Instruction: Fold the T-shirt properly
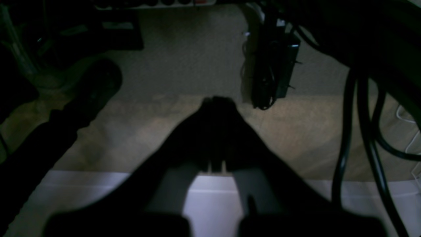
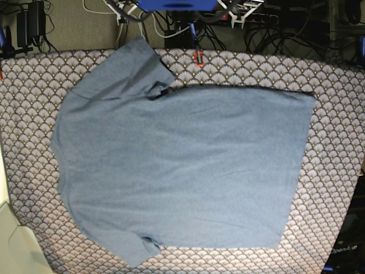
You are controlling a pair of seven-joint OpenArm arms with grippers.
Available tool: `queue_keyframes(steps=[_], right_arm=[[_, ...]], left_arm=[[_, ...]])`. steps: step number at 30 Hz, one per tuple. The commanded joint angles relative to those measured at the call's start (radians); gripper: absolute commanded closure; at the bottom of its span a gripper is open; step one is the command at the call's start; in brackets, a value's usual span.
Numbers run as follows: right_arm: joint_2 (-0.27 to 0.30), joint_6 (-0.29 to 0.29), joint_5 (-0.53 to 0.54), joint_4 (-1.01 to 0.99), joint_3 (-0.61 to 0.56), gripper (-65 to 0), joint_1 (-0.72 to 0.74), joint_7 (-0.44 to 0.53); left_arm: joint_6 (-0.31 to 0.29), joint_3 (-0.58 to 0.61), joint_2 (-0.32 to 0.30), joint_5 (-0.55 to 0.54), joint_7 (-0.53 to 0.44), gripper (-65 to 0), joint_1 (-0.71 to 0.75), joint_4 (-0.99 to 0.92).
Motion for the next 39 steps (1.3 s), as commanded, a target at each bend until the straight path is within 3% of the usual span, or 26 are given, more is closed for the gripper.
queue_keyframes(steps=[1,39], right_arm=[[-0.001,0.001,0.007,0.002,-0.002,0.0,-0.006,-0.004],[0.005,0.001,0.007,0.005,-0.003,0.0,-0.018,0.004]], left_arm=[[0.001,-0.003,-0.001,0.001,-0.001,-0.3,0.002,0.0],[0.001,0.001,-0.002,0.006,-0.002,-0.3,0.002,0.0]])
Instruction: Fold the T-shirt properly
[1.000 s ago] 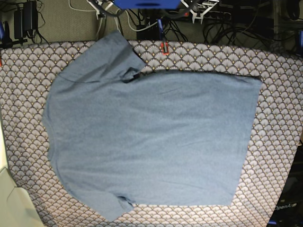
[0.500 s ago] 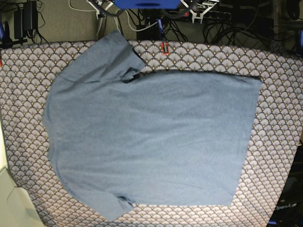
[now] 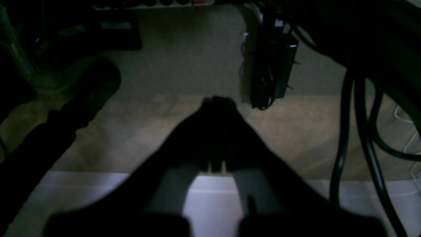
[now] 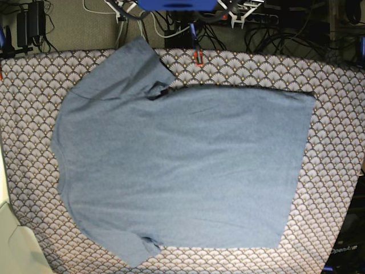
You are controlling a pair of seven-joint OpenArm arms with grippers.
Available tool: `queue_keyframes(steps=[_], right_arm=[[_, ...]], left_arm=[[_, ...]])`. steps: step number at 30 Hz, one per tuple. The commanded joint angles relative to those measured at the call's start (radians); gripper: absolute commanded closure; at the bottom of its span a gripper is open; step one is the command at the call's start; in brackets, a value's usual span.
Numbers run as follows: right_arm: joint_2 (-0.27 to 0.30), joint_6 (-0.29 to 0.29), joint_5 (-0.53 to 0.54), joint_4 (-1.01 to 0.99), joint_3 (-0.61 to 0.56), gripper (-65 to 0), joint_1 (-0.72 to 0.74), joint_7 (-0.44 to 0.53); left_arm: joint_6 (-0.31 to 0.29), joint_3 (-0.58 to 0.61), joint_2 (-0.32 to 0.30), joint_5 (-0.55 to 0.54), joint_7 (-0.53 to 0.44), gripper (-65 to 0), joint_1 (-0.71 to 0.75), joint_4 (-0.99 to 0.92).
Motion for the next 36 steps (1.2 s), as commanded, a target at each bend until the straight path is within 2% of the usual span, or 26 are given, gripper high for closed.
queue_keyframes(steps=[1,31,33,36], right_arm=[[0.001,0.001,0.007,0.001,-0.001,0.0,-0.004,-0.001],[0.001,0.003,0.007,0.001,-0.001,0.0,-0.013,0.002],[0.001,0.003,0.007,0.023,-0.002,0.0,-0.039,0.041],[0.005,0.003,0.005,0.144,-0.004,0.0,-0.153,0.151]], left_arm=[[0.002,0.003,-0.002,0.004,-0.002,-0.3,0.002,0.0],[-0.004,0.0,-0.003,0.002,-0.001,-0.3,0.007,0.0],[-0.006,0.003,-0.003,0.004,-0.01,-0.3,0.036,0.008],[-0.008,0.005,-0.013,0.005,-0.078,-0.3,0.142,0.153]])
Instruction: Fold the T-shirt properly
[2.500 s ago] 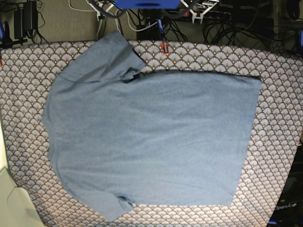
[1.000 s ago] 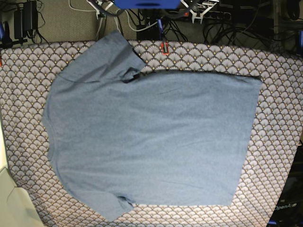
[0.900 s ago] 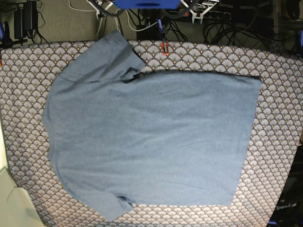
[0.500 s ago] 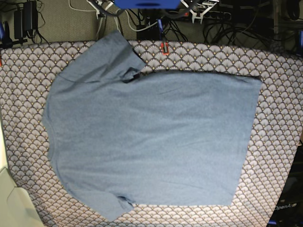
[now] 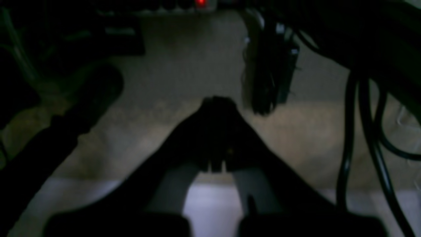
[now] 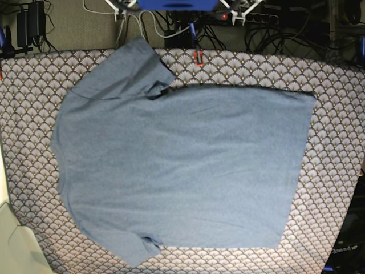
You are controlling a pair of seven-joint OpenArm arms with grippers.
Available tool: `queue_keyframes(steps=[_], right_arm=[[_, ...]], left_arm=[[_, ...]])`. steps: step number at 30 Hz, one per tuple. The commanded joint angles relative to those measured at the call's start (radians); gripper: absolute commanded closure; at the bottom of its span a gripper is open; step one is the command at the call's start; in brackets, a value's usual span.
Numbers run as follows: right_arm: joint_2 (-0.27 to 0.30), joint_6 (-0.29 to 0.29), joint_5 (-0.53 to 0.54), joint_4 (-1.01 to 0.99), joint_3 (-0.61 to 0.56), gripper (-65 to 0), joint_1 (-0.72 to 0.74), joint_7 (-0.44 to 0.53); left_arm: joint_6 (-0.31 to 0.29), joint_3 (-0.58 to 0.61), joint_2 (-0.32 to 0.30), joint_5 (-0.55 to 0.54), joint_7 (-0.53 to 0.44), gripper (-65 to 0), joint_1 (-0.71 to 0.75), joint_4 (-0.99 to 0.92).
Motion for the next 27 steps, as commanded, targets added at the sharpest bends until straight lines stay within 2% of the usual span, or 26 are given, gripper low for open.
queue_keyframes(steps=[1,5,13,18,24,27], right_arm=[[0.014,0.002,0.005,0.04,0.0,0.0,-0.061,0.015],[0.024,0.002,0.005,0.313,0.0,0.0,-0.242,0.071],[0.054,0.002,0.005,0.781,0.003,0.0,-0.499,0.066],[0.077,0.002,0.005,1.074,0.009,0.0,-0.64,0.066],[0.115,0.001,0.005,1.398,0.012,0.0,-0.796,0.064],[0.115,0.001,0.007,1.565,0.04,0.0,-0.856,0.023]], left_arm=[[-0.004,0.0,-0.021,0.002,-0.008,-0.3,0.064,0.066],[-0.002,-0.006,-0.047,0.001,-0.042,-0.3,0.29,0.438],[0.004,-0.007,-0.123,-0.002,-0.036,-0.3,0.557,0.985],[0.006,-0.011,-0.147,-0.002,-0.034,-0.3,0.687,1.27],[0.006,-0.063,-0.147,-0.01,0.101,-0.4,0.794,1.601],[0.001,-0.101,-0.147,-0.093,0.176,-0.7,0.842,1.77]])
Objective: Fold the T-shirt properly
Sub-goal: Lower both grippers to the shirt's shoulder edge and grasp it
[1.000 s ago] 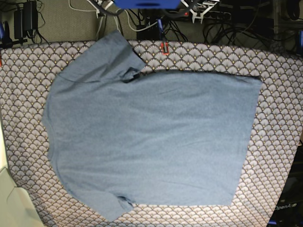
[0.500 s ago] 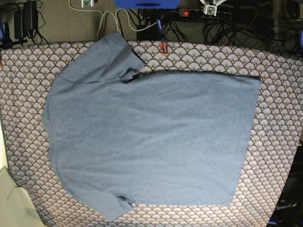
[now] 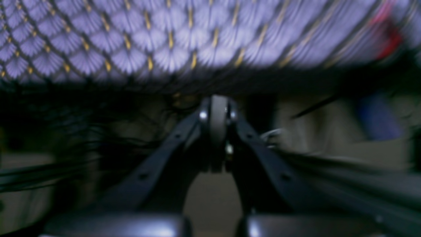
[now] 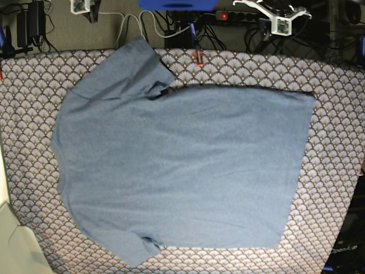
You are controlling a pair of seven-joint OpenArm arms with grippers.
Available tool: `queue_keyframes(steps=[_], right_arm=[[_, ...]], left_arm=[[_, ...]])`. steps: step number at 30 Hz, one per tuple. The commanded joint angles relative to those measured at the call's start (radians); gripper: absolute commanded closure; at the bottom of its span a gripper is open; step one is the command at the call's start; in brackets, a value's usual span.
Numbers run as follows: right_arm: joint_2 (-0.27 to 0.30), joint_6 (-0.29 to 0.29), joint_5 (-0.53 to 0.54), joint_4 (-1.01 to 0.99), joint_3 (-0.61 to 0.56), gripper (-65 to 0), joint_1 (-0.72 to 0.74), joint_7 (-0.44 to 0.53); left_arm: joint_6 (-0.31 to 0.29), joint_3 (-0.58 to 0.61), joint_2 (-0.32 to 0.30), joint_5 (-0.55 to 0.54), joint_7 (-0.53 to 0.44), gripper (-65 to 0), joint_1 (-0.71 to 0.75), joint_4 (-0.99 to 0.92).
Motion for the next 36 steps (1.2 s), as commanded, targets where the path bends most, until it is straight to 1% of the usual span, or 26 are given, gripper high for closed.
queue_keyframes(steps=[1,2,3,5,7,9,11,14,15,18,19,24,27,30,32,36], right_arm=[[0.003,-0.005,0.002,0.072,0.014,0.0,-0.023,0.003],[0.003,-0.005,0.002,0.129,0.019,0.0,-0.03,-0.027],[0.003,-0.005,0.005,0.184,0.022,-0.7,-0.032,-0.066],[0.003,-0.005,0.005,0.219,0.021,-6.3,-0.021,-0.098],[-0.001,-0.004,0.007,0.218,0.021,-12.6,0.019,-0.103],[-0.014,-0.004,0.016,0.216,0.016,-19.0,0.056,-0.11],[-0.018,-0.002,0.059,0.216,0.016,-23.1,0.071,-0.11],[-0.015,-0.002,0.136,0.216,0.014,-29.4,0.119,-0.116],[-0.014,-0.002,0.156,0.216,0.014,-31.1,0.134,-0.135],[-0.009,0.001,0.268,0.216,0.016,-35.6,0.188,-0.231],[0.002,0.015,0.304,0.216,0.016,-36.5,0.205,-0.267],[0.015,0.145,0.536,0.215,0.041,-37.0,0.267,-0.412],[0.017,0.184,0.659,0.215,0.068,-37.1,0.307,-0.494],[0.038,0.245,0.775,0.213,0.096,-37.1,0.344,-0.595],[0.04,0.259,0.841,0.213,0.126,-37.1,0.363,-0.643],[0.035,0.262,0.933,0.182,0.215,-37.1,0.409,-0.722]], left_arm=[[0.0,-0.023,-0.009,-0.033,-0.005,-2.2,0.023,0.053],[-0.001,-0.043,-0.012,-0.076,0.015,-4.9,0.026,0.087],[-0.003,-0.066,-0.015,-0.12,0.025,-9.5,0.026,0.092],[-0.003,-0.107,-0.032,-0.193,0.035,-20.9,0.006,0.089],[-0.003,-0.127,-0.055,-0.246,0.06,-28.8,-0.017,0.084],[-0.003,-0.152,-0.082,-0.311,0.089,-35.2,-0.032,0.083],[-0.003,-0.175,-0.095,-0.361,0.109,-37.9,-0.034,0.083],[-0.003,-0.209,-0.107,-0.427,0.111,-38.7,-0.045,0.083],[-0.003,-0.218,-0.11,-0.44,0.111,-38.8,-0.049,0.081],[-0.003,-0.242,-0.11,-0.447,0.112,-38.8,-0.054,0.081],[-0.003,-0.25,-0.11,-0.446,0.112,-38.8,-0.063,0.081],[-0.003,-0.264,-0.108,-0.444,0.112,-38.8,-0.08,0.081],[-0.003,-0.272,-0.108,-0.441,0.112,-38.8,-0.094,0.081],[-0.003,-0.272,-0.108,-0.437,0.112,-38.8,-0.106,0.08],[-0.001,-0.272,-0.108,-0.437,0.112,-38.7,-0.106,0.08],[0.0,-0.272,-0.108,-0.437,0.112,-38.7,-0.111,0.08]])
